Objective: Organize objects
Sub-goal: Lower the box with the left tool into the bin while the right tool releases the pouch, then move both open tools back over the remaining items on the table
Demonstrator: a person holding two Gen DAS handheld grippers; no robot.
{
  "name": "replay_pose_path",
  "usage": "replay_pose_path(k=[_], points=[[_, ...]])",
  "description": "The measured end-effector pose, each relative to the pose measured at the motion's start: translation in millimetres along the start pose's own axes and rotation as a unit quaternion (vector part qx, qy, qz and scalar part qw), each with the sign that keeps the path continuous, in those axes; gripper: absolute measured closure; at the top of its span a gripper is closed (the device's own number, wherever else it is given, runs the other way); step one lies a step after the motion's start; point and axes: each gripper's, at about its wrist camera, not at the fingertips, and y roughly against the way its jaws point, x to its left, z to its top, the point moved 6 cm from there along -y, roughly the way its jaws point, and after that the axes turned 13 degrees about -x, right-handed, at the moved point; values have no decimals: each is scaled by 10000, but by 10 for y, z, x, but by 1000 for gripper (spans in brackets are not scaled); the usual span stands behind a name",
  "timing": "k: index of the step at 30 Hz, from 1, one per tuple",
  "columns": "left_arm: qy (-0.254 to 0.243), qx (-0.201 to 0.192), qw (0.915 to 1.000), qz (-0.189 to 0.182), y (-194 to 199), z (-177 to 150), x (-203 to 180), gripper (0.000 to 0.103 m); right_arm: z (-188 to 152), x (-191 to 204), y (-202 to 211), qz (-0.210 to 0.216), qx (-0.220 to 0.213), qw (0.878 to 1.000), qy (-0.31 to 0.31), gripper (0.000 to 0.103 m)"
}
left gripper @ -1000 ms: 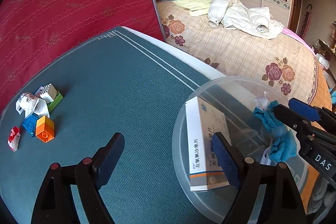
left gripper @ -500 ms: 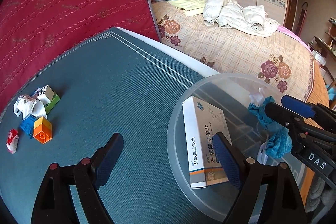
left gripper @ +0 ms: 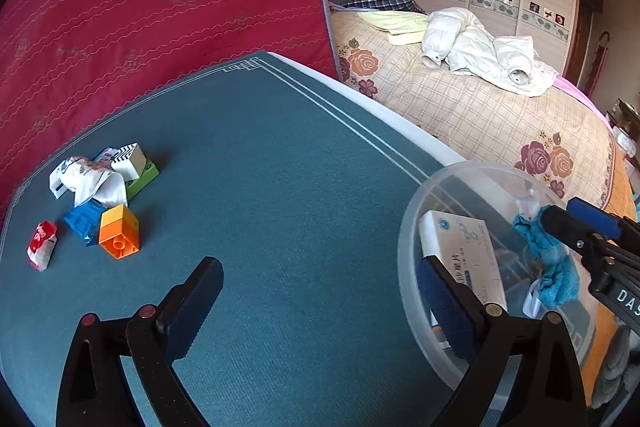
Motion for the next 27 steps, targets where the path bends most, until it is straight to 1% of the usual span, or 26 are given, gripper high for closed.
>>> replay_pose_path(k=[6,11,17,27], points=[[350,19,9988,342,13,-59,464,3,92,265,-11,154,-70,9999,-27,48],[640,63,9957,660,44,-126,898,3,162,577,-37,363,-120,9993,-22,47],[778,48,9918,1008,141,-222,1305,3,131,999,-191,425,79,9989,197,45],[942,136,9856,1395,182,-358,1860,3,6,1655,-384,899,363,9945,391,45]])
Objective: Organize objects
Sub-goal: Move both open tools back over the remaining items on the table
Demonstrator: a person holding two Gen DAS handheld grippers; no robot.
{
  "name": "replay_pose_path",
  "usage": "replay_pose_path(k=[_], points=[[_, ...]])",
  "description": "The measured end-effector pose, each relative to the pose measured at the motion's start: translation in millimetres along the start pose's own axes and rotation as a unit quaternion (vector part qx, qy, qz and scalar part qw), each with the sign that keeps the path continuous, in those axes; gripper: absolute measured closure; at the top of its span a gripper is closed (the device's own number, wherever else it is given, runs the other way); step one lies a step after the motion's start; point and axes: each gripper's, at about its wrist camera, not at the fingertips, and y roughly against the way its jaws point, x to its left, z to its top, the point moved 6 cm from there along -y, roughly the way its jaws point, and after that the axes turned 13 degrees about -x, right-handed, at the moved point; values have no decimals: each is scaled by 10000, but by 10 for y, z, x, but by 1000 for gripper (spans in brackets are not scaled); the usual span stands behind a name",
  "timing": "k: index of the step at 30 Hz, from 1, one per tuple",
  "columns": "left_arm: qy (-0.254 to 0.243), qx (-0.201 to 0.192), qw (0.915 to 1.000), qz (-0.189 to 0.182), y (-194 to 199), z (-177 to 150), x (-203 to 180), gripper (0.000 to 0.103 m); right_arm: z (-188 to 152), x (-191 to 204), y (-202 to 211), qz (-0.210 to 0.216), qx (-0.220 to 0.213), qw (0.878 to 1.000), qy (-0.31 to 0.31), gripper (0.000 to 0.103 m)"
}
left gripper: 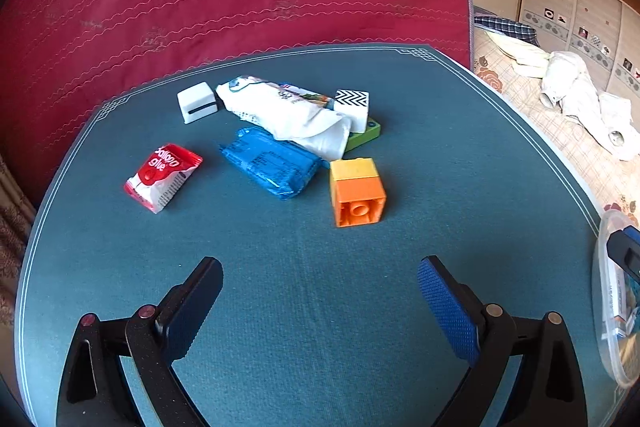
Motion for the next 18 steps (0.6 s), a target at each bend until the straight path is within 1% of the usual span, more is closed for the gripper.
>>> replay_pose_path(k=[5,11,14,18], points=[[95,32,9996,252,-65,-10,318,3,-76,302,-186,334,217,9992,-14,45],[255,18,9976,648,-125,23,751,3,-133,653,-387,709,462,9964,7,45],[273,-21,9959,866,-185,67,972,3,-145,811,-454,835,517,9951,83,45],[304,-28,9943,1018,-323,129,1211,3,-176,958,-562,931,615,9937,129,43]])
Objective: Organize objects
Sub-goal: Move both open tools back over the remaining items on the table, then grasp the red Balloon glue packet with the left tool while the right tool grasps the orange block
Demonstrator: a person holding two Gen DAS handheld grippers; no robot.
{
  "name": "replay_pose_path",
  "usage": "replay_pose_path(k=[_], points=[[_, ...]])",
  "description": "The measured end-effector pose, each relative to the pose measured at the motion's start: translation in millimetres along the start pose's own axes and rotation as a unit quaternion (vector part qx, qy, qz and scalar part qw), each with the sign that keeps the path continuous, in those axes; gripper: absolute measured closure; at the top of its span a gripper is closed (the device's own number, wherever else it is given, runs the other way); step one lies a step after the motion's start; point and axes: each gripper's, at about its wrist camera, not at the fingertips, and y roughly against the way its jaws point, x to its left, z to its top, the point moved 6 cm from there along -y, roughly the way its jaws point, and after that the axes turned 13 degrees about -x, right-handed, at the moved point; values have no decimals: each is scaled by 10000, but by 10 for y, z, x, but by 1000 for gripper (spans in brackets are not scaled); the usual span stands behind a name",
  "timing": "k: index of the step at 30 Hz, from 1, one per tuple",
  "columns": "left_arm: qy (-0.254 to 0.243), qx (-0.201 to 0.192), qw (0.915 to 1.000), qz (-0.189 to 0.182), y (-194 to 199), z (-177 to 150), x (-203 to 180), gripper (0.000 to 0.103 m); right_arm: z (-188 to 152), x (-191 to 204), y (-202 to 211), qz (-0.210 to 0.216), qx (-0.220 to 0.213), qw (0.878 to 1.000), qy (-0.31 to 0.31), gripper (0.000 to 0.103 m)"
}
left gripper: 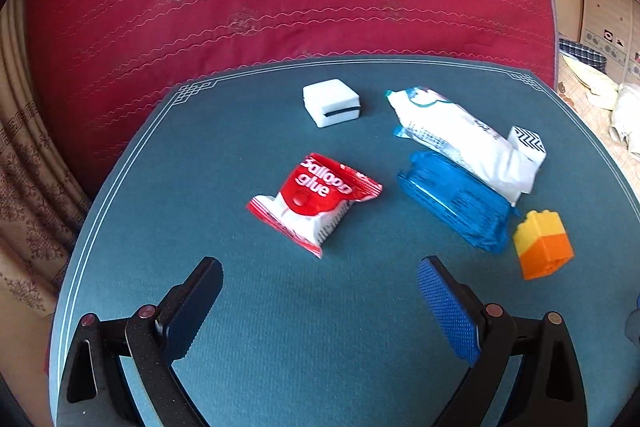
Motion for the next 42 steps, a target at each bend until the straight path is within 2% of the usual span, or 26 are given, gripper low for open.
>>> replay_pose_path(k=[10,14,20,25,33,36,42], points=[[-176,-27,9998,-118,-374,161,161,1,20,191,-268,236,151,9996,-4,34],[-292,12,9994,-193,-495,206,163,1,59,276,-381,320,150,9994,37,33],[-140,147,9993,-322,-614,212,184,1,143,367,-578,314,101,9994,100,33],[-83,291,9981,-528,-662,163,165,18,164,428,-716,212,61,9994,272,33],[-55,185,9977,-650,-574,146,144,48,181,450,-885,69,71,9993,373,33],[-20,181,9977,-654,-552,140,150,54,186,476,-926,5,30,9988,484,35],[49,184,9976,-662,-535,133,153,58,157,507,-1019,-56,124,9979,633,54]])
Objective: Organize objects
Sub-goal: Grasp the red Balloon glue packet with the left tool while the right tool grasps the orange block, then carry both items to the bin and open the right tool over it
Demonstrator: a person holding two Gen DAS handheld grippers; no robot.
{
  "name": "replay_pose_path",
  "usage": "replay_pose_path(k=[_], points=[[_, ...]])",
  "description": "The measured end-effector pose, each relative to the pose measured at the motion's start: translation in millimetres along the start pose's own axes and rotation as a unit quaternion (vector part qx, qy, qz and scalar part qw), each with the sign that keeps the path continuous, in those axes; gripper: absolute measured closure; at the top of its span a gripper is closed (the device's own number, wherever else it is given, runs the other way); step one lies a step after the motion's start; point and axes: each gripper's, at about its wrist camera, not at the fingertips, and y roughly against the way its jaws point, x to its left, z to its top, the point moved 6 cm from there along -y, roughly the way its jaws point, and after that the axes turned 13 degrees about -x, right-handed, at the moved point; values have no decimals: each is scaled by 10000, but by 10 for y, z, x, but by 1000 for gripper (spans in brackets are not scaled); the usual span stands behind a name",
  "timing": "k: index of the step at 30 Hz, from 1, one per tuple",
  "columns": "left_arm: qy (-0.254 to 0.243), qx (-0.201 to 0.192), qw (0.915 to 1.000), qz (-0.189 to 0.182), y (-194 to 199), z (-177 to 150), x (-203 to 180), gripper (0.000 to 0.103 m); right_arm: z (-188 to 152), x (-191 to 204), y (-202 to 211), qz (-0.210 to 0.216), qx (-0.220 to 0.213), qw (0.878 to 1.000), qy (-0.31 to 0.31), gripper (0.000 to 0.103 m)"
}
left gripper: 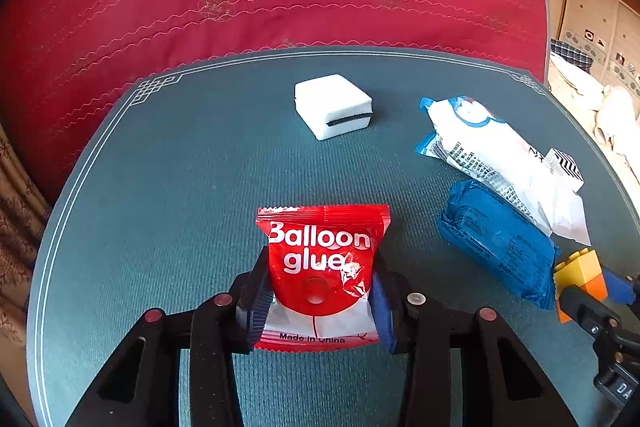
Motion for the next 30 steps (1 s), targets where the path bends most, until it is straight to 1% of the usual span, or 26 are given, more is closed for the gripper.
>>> replay_pose_path(k=[2,4,6,12,18,26,30], points=[[36,4,10000,-15,4,1,1,58,-17,8,-11,-4,29,10000,34,59],[41,-1,10000,-32,-2,10,5,59,-34,12,-8,-23,46,10000,65,69],[24,-20,10000,-54,12,13,-9,59,-36,7,17,-40,20,10000,71,70],[-37,-117,9998,-152,85,40,-87,59,-48,-56,144,-53,-50,10000,-25,70],[-129,-306,9992,-225,215,117,-208,59,-79,-154,364,-109,-142,9997,-173,70],[-356,-488,9974,-395,384,167,-479,59,-105,-324,713,-225,-276,9988,-347,70],[-482,-596,9955,-555,486,184,-637,59,-129,-421,905,-302,-337,9982,-404,70]])
